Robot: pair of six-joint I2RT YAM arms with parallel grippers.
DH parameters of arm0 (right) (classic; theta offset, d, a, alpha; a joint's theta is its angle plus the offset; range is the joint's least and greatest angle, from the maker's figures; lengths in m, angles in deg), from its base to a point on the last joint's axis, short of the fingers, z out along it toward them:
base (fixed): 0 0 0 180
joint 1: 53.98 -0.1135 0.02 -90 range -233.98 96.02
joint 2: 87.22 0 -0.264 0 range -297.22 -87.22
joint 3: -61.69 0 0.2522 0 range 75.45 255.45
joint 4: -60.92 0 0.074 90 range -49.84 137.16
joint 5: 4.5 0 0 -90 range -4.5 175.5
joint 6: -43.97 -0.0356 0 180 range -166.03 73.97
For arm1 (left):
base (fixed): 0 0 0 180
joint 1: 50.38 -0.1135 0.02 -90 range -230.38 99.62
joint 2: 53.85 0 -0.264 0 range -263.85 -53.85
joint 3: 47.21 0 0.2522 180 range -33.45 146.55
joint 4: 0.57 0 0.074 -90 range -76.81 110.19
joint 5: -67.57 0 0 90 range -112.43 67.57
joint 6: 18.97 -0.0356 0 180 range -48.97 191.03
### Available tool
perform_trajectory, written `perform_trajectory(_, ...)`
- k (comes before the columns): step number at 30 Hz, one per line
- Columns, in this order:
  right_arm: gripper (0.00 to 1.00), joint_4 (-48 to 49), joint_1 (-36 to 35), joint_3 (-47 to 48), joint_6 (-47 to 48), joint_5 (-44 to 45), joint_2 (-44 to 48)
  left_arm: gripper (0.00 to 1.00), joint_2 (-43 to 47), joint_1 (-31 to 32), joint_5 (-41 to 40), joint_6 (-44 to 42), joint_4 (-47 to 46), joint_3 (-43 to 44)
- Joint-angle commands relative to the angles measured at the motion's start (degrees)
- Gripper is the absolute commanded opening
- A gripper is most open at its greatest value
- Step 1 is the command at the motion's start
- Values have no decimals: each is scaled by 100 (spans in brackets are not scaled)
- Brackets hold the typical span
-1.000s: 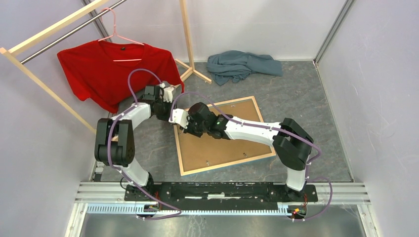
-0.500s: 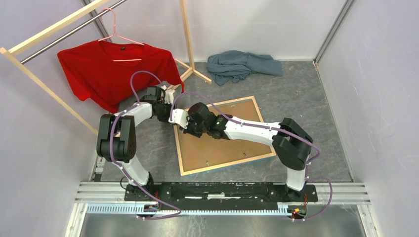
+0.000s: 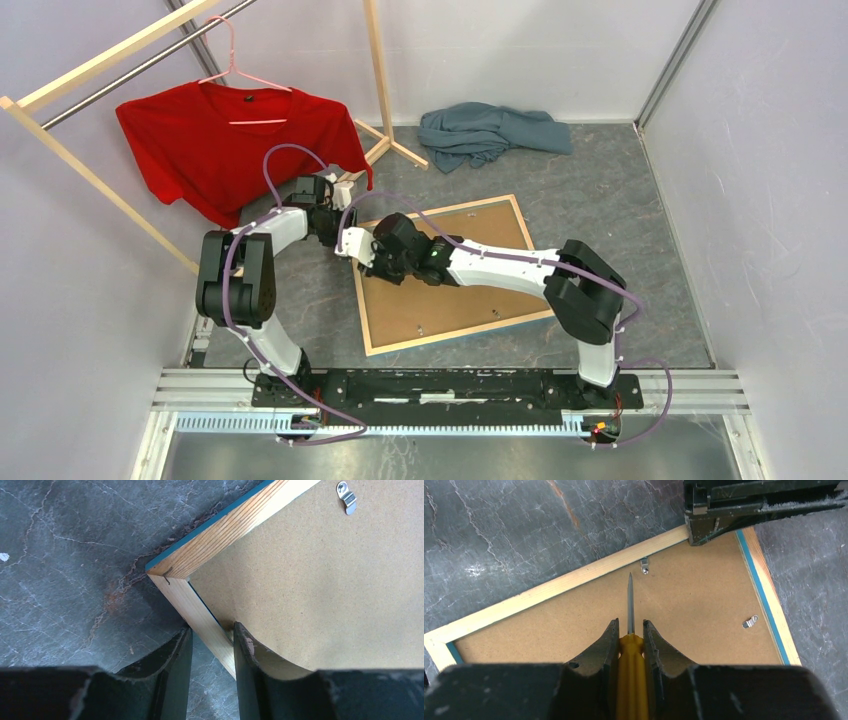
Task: Take the photo out of the frame
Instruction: Release the photo frame item from the photo frame.
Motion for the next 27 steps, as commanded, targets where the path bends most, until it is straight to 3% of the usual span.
perform_trajectory(1,0,50,-111,451,-52,141,-154,40,17,-23,224,-3,-70,-4)
perform_trajectory(17,0,182,-145,377,124,617,-338,40,120,-29,381,-104,-12,-48)
perform_trajectory(27,0,201,-200,313,146,467,-396,40,116,-49,466,-129,5,-57)
